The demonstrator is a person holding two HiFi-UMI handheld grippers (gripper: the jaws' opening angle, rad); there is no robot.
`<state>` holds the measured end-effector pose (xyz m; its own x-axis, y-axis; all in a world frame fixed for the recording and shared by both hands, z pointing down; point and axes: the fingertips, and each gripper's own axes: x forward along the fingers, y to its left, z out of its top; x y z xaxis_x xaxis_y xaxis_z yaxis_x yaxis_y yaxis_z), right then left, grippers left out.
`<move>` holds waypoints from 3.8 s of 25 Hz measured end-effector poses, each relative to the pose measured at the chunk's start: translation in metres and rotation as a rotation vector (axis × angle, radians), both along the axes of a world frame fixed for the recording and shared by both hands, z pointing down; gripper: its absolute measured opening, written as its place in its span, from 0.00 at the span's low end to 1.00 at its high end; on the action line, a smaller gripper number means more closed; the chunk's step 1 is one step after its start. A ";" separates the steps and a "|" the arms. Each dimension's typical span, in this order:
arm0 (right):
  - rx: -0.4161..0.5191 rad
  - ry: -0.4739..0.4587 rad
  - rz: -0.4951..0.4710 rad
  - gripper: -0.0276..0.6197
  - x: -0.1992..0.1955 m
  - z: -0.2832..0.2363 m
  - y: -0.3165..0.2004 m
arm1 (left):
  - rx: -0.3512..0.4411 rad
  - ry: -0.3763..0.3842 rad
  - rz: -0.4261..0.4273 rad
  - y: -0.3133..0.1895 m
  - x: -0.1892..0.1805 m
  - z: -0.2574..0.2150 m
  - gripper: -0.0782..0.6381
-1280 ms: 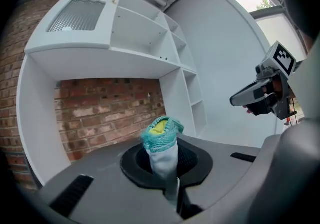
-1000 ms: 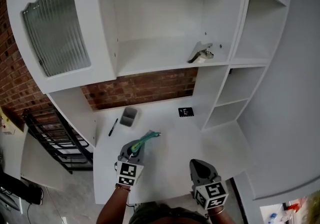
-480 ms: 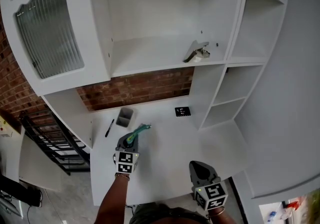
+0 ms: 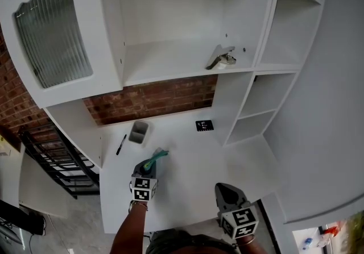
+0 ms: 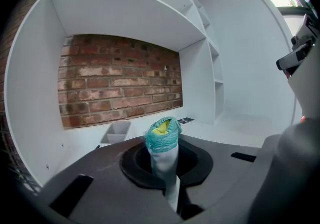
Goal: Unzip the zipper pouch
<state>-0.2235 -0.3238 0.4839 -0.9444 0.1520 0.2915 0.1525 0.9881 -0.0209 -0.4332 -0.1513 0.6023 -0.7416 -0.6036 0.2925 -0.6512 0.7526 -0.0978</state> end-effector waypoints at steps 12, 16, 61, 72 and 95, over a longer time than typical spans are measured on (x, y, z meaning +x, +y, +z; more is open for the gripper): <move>0.003 0.004 -0.016 0.05 0.005 0.001 0.011 | -0.017 0.088 0.074 -0.005 0.017 0.007 0.28; 0.003 0.004 -0.021 0.05 0.007 0.002 0.014 | -0.007 0.108 0.096 -0.007 0.027 0.009 0.37; 0.000 -0.085 -0.185 0.05 0.015 -0.016 0.081 | 0.435 0.002 -0.119 0.105 0.188 -0.133 0.50; -0.009 -0.156 -0.243 0.05 0.023 -0.032 0.104 | 0.312 -0.106 -0.125 0.115 0.223 -0.147 0.15; -0.040 -0.175 -0.257 0.04 0.032 -0.033 0.108 | 0.243 -0.132 -0.078 0.101 0.238 -0.147 0.11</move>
